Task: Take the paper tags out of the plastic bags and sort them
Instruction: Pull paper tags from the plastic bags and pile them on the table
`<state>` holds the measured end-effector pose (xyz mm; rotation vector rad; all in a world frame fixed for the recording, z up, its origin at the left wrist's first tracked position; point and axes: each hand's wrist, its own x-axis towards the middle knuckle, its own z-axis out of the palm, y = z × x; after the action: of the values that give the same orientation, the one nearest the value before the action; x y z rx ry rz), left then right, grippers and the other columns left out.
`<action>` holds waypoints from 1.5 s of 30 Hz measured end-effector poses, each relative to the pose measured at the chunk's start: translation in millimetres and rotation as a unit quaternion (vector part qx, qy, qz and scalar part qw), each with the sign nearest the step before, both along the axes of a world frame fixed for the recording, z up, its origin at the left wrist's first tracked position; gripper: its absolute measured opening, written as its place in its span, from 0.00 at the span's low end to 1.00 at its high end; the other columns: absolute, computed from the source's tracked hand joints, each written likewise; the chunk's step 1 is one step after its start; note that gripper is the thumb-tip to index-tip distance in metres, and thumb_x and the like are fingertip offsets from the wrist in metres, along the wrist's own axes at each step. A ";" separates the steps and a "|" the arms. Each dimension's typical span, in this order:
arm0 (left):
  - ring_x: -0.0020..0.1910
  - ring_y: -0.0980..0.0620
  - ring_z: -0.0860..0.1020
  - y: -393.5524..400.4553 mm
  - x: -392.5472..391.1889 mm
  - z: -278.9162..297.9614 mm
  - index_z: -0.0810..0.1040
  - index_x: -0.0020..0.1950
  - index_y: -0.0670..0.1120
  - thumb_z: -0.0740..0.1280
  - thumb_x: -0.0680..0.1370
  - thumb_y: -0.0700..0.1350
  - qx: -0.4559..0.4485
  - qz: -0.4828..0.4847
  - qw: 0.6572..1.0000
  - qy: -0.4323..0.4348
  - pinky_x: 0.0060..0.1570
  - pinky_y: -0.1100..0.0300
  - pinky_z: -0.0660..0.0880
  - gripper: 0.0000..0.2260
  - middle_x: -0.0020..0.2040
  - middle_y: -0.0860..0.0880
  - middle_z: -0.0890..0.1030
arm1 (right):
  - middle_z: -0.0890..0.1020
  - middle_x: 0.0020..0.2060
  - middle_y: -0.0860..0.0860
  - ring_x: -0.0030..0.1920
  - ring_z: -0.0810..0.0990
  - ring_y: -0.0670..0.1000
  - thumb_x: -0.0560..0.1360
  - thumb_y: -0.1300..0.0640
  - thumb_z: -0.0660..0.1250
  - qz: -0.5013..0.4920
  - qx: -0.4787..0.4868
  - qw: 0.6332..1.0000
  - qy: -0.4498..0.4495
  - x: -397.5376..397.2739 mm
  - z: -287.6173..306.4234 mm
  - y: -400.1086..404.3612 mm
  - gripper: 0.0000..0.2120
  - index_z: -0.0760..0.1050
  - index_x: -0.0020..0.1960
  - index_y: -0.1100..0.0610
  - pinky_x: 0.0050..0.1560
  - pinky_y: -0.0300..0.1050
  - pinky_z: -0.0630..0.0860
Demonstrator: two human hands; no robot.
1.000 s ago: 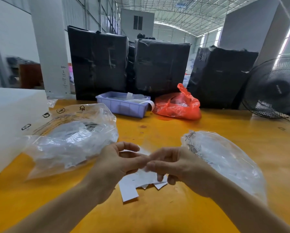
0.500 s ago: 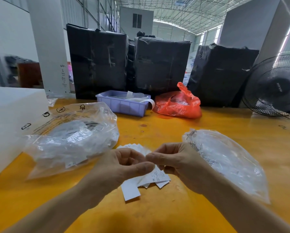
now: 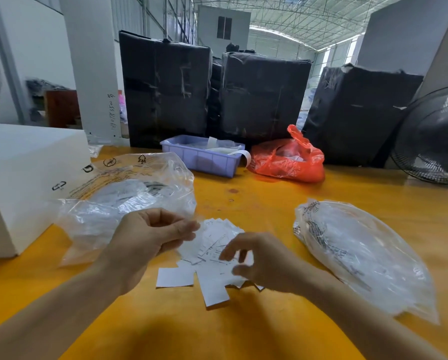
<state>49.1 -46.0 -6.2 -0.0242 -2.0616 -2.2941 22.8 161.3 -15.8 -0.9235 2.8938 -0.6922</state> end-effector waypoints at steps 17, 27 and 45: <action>0.34 0.52 0.83 -13.4 -1.0 -5.2 0.83 0.43 0.41 0.77 0.50 0.43 0.010 0.022 0.999 -0.027 0.41 0.59 0.76 0.22 0.35 0.47 0.84 | 0.84 0.42 0.65 0.41 0.85 0.59 0.75 0.71 0.61 -0.115 -0.524 0.750 -0.387 -7.2 9.5 3.9 0.08 0.79 0.44 0.66 0.39 0.47 0.82; 0.35 0.54 0.82 13.2 1.6 -0.3 0.81 0.47 0.40 0.76 0.57 0.40 -0.033 -0.007 0.999 -0.013 0.48 0.55 0.76 0.19 0.40 0.45 0.85 | 0.84 0.40 0.61 0.41 0.85 0.57 0.64 0.67 0.70 -0.096 -0.508 0.779 -0.353 5.7 18.0 15.5 0.13 0.77 0.49 0.65 0.38 0.43 0.81; 0.37 0.56 0.82 35.6 2.1 -0.2 0.82 0.45 0.44 0.77 0.64 0.39 -0.062 -0.034 0.998 0.000 0.35 0.68 0.76 0.11 0.40 0.50 0.85 | 0.83 0.39 0.55 0.39 0.85 0.55 0.60 0.57 0.77 -0.111 -0.442 0.890 0.026 20.9 38.0 11.6 0.15 0.76 0.45 0.55 0.37 0.44 0.82</action>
<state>51.2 -10.5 -6.5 -0.1014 -2.2338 -2.2007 43.7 172.9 22.2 -0.6072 2.6877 -2.1262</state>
